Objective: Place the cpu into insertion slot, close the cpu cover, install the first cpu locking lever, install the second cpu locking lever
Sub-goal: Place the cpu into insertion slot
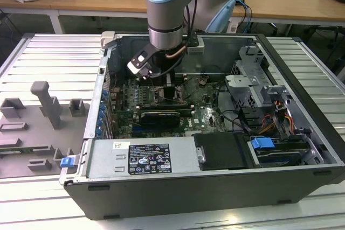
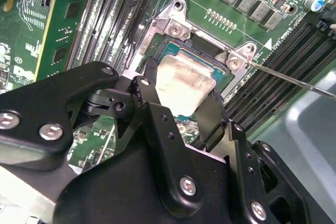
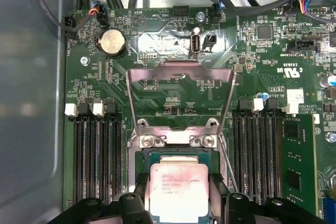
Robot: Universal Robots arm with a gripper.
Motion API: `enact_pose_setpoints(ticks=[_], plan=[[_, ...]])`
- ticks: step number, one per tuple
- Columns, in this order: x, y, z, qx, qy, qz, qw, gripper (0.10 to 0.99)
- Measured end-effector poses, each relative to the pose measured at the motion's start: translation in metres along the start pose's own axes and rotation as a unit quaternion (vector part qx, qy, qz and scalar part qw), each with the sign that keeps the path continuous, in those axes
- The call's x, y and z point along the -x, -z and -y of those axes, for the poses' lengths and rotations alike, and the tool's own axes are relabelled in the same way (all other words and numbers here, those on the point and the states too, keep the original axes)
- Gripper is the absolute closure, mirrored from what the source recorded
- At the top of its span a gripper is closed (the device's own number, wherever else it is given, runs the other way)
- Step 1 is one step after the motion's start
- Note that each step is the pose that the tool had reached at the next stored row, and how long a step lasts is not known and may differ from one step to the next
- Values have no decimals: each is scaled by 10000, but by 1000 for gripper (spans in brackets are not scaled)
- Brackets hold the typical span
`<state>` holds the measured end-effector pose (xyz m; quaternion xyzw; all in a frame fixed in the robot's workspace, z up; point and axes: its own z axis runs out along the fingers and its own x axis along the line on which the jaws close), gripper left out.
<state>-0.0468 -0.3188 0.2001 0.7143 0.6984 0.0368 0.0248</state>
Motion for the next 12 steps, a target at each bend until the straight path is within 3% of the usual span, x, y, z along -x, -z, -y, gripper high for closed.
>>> enact_pose_setpoints(ticks=[12], plan=[[0, -23, 4, -1, 2, 1, 10000, 549]])
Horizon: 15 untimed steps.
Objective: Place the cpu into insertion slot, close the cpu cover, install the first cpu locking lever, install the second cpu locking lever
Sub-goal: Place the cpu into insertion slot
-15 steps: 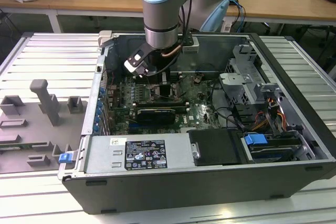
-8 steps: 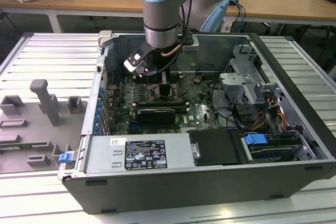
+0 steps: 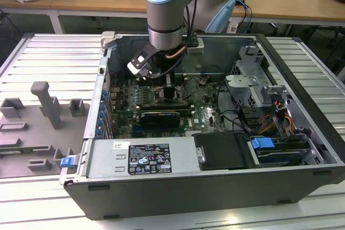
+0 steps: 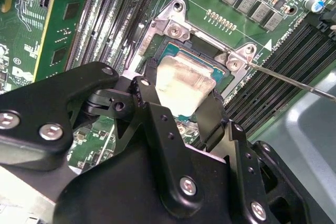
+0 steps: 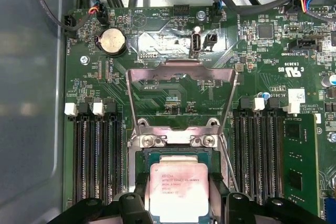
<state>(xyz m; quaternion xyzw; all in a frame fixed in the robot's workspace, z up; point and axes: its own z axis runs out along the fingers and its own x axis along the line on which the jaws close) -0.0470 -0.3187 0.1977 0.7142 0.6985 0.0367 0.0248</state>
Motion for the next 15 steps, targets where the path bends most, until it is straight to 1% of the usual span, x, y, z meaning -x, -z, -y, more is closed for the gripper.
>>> enact_pose_setpoints(ticks=[2, 3, 4, 5, 6, 13, 14, 15], plan=[[0, -1, 0, 0, -1, 1, 10000, 537], [0, -2, 0, 1, -1, -1, 10000, 475], [0, -2, 0, 0, -1, -1, 10000, 475], [0, -1, 0, 0, -2, -20, 10000, 475], [0, 4, 0, 0, -3, -26, 10000, 475], [-2, 104, -9, -1, -2, -27, 10000, 475], [-2, 110, -10, -2, -2, -27, 10000, 490], [-2, 115, -11, -5, -2, -27, 10000, 553]])
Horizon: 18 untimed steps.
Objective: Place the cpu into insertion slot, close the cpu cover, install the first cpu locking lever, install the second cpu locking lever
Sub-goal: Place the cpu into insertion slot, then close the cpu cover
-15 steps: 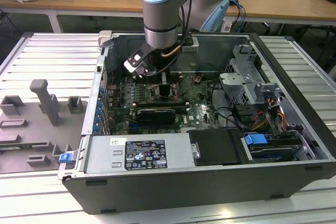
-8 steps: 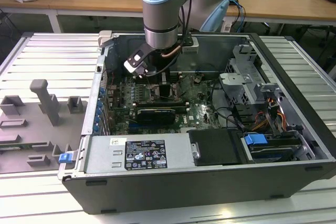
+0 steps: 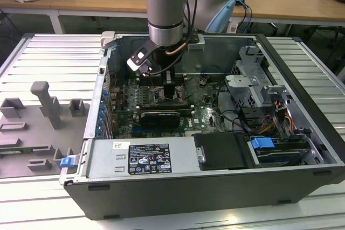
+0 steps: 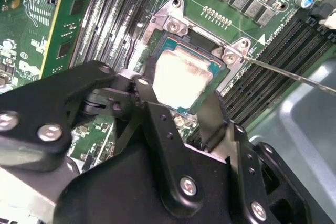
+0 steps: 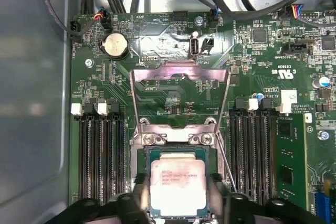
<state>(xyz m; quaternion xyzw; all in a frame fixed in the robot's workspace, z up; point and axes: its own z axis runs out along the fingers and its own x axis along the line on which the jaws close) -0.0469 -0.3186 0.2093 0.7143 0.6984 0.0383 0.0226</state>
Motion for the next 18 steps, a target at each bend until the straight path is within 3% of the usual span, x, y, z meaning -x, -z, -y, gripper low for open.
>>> enact_pose_setpoints(ticks=[1, 2, 3, 7, 9, 10, 18], plan=[[0, 4, -2, -2, 0, 0, 10000, 553], [0, 8, -3, -5, -1, 0, 10000, 678], [0, 10, -7, -10, -1, 1, 10000, 678], [-1, 19, -29, -41, -2, 2, 10000, 922], [-1, 29, -30, -45, -4, 2, 10000, 922], [-1, 34, -30, -46, -3, 2, 10000, 980], [-2, 88, -35, -47, -3, 2, 10000, 980]])
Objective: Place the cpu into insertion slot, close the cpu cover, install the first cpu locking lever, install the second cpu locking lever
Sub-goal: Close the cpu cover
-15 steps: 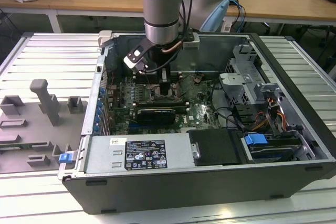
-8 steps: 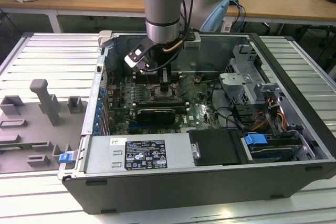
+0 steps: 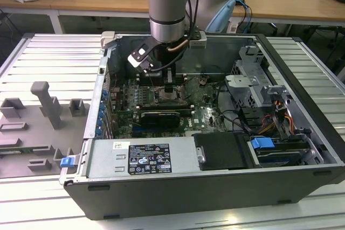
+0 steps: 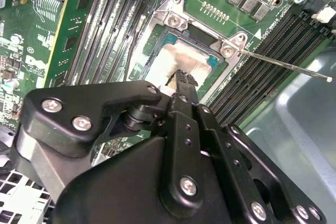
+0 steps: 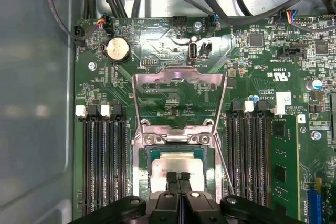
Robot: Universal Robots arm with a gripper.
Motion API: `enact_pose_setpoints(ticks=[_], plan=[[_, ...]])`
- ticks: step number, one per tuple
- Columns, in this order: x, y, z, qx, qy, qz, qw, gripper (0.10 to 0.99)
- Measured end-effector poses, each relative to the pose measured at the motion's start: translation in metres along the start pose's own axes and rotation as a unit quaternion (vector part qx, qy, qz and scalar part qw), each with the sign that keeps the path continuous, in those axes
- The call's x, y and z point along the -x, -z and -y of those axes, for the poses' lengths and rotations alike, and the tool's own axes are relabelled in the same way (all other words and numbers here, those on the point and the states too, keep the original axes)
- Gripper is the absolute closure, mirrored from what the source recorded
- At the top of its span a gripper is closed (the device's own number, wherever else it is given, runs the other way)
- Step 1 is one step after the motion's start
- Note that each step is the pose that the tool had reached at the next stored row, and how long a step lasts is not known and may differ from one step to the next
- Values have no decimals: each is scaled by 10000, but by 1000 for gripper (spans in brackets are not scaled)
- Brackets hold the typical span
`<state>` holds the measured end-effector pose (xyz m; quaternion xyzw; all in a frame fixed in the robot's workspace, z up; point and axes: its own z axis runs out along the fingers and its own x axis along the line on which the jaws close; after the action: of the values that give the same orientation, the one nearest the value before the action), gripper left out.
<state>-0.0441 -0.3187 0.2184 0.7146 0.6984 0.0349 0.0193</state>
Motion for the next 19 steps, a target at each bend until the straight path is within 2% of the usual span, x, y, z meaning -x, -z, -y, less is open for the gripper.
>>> enact_pose_setpoints(ticks=[9, 11, 12, 13, 14, 15, 19], plan=[[-3, 106, -10, 1, 1, -2, 10000, 980], [-3, 112, -39, -11, 0, -6, 10000, 980], [-6, 234, -48, -11, -1, -7, 10000, 980], [-8, 294, -61, -16, 0, -8, 10000, 980], [-10, 288, -157, -64, -2, -6, 10000, 980], [-11, 285, -198, -74, -3, -6, 10000, 980], [-12, 284, -227, -77, -3, -5, 10000, 980]])
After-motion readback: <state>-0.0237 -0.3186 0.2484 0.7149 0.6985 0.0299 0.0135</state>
